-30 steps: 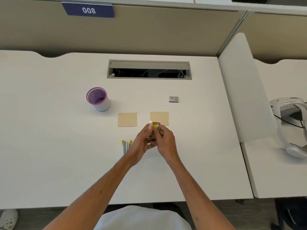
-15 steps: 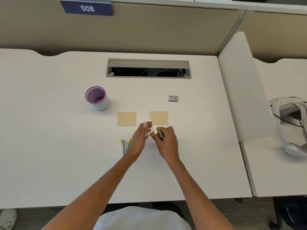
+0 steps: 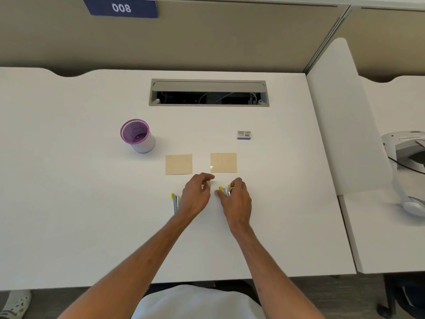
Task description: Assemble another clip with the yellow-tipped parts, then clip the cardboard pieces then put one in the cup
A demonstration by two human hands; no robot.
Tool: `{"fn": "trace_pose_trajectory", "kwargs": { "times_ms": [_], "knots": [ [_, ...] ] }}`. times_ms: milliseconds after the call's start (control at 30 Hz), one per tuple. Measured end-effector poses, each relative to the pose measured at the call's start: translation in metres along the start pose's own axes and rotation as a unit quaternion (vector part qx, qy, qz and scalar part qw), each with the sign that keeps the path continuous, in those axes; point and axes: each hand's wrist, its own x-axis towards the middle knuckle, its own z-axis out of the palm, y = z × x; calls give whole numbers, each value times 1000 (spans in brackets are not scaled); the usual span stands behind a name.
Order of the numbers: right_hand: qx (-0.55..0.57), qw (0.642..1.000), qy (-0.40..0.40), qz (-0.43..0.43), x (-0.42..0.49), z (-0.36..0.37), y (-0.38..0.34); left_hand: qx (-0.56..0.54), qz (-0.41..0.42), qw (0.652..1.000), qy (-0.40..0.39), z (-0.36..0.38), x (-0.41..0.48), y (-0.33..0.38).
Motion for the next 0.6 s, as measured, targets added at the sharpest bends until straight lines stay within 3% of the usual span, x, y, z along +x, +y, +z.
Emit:
{"fn": "trace_pose_trajectory", "kwargs": {
  "times_ms": [200, 300, 367, 467, 600],
  "knots": [
    [29, 999, 7, 20, 3, 6, 0, 19, 29, 999, -14, -3, 10, 8],
    [47, 998, 3, 40, 5, 4, 1, -1, 2, 1000, -20, -4, 18, 14],
    [36, 998, 43, 36, 10, -3, -1, -17, -21, 999, -20, -4, 23, 18],
    [-10, 993, 102, -54, 27, -14, -6, -47, -47, 998, -20, -5, 29, 21],
    [-114, 977, 12, -178, 60, -21, -15, -119, -88, 989, -9, -4, 34, 25]
  ]
}}
